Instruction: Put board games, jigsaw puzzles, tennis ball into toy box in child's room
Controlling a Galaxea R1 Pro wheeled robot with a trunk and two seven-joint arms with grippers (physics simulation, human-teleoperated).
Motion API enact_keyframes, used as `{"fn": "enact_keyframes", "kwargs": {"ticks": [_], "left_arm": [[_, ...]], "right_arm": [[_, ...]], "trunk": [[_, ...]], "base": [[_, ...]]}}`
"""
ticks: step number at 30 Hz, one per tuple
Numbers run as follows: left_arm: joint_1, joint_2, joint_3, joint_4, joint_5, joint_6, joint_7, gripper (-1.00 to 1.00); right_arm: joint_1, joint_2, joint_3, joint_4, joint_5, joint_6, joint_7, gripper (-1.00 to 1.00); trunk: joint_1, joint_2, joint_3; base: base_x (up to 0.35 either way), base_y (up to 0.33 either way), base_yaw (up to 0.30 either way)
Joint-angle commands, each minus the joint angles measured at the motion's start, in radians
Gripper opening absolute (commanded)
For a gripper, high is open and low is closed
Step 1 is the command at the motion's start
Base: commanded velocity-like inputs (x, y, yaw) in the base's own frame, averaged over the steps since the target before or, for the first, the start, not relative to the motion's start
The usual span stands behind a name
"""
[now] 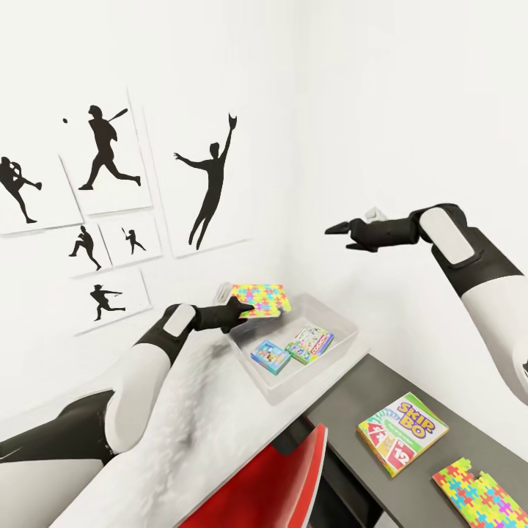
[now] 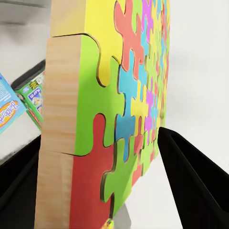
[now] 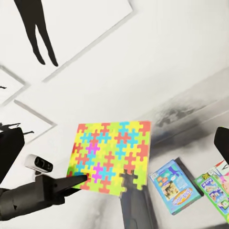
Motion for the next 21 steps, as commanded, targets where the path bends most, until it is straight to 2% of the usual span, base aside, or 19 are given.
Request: {"fn": "enact_keyframes", "kwargs": {"ticks": [1, 12, 21], "left_arm": [[-0.001, -0.006, 0.008, 0.0, -0.007, 0.005, -0.001, -1.0], [-0.001, -0.042, 0.006, 0.015, -0.011, 0.005, 0.005, -1.0], [-0.001, -0.042, -0.053, 0.086, -0.01, -0.042, 0.005, -1.0]], "right_arm": [[-0.002, -0.001, 0.003, -0.003, 0.008, 0.001, 0.01, 1.0], [-0.002, 0.0, 0.005, -0.071, -0.003, 0.001, 0.01, 1.0], [-0.002, 0.0, 0.006, -0.075, -0.005, 0.001, 0.01, 1.0]], "trunk": [[0.001, -0.002, -0.002], [0.001, -0.002, -0.002], [0.001, -0.002, -0.002]], "base": [[0.0, 0.0, 0.0], [0.0, 0.0, 0.0], [0.0, 0.0, 0.0]]}}
